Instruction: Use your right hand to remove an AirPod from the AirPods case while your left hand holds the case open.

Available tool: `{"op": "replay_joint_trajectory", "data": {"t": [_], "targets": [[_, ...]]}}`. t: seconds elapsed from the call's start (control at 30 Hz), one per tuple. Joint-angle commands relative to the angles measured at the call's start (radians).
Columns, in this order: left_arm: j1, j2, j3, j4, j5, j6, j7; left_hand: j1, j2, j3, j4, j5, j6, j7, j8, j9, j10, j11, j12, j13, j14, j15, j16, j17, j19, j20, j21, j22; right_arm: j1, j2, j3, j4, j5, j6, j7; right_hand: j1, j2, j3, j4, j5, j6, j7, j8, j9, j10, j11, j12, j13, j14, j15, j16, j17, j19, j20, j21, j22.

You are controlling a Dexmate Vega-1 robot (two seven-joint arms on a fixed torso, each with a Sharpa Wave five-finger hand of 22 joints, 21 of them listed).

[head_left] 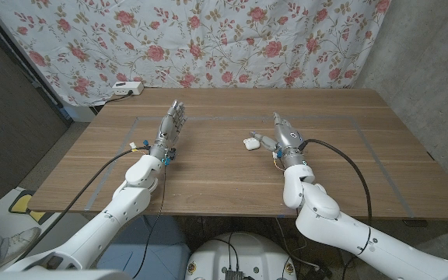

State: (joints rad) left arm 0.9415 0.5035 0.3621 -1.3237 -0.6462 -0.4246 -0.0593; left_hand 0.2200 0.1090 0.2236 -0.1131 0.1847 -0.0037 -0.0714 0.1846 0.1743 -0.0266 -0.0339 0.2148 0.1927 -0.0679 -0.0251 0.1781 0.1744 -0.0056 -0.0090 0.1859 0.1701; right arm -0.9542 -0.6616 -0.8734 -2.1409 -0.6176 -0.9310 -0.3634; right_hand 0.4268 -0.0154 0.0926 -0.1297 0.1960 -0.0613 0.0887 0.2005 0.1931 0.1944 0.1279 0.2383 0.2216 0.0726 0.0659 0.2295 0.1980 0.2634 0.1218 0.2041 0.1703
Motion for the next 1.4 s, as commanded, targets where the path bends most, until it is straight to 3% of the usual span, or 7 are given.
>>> {"op": "replay_joint_trajectory", "data": {"t": [0.03,0.53,1.4], "targets": [[-0.008,-0.001,0.005,0.016,-0.006,0.007,-0.019,0.011,-0.004,0.009,0.001,0.0,0.004,-0.003,0.003,0.006,0.005,-0.006,0.003,0.003,-0.008,-0.002,0.007,0.005,-0.004,-0.005,0.007,0.004,0.03,0.014,-0.052,0.016,-0.059,-0.039,0.051,0.014,0.003,-0.003,0.0,0.0,-0.008,-0.007,0.001,0.004,0.008,0.002,0.007,0.002,0.002,0.002,0.003,0.005,0.004,0.004,-0.003,0.002],[-0.009,-0.008,0.004,0.031,-0.007,-0.006,-0.02,0.011,-0.004,0.01,0.001,0.0,0.004,-0.003,0.003,0.006,0.003,-0.003,0.002,0.003,-0.008,-0.003,0.007,0.005,-0.004,-0.005,0.007,0.004,0.049,0.038,-0.09,0.034,-0.109,-0.061,0.084,0.033,0.015,0.006,-0.006,0.0,-0.016,-0.024,-0.001,0.003,0.028,-0.002,0.014,0.005,0.004,-0.006,0.002,0.007,0.004,0.003,-0.005,0.002],[0.024,0.006,-0.004,-0.005,-0.011,-0.012,-0.016,0.01,-0.005,0.012,-0.001,0.0,0.004,-0.003,0.003,0.006,0.004,-0.005,0.001,0.003,-0.008,-0.002,0.007,0.005,-0.003,-0.006,0.007,0.004,0.09,0.076,-0.168,0.07,-0.216,-0.126,0.156,0.051,0.022,0.013,-0.01,-0.004,-0.018,-0.021,0.001,0.004,0.064,0.007,0.027,0.013,0.026,0.002,0.007,0.009,0.034,0.004,0.002,0.003]]}}
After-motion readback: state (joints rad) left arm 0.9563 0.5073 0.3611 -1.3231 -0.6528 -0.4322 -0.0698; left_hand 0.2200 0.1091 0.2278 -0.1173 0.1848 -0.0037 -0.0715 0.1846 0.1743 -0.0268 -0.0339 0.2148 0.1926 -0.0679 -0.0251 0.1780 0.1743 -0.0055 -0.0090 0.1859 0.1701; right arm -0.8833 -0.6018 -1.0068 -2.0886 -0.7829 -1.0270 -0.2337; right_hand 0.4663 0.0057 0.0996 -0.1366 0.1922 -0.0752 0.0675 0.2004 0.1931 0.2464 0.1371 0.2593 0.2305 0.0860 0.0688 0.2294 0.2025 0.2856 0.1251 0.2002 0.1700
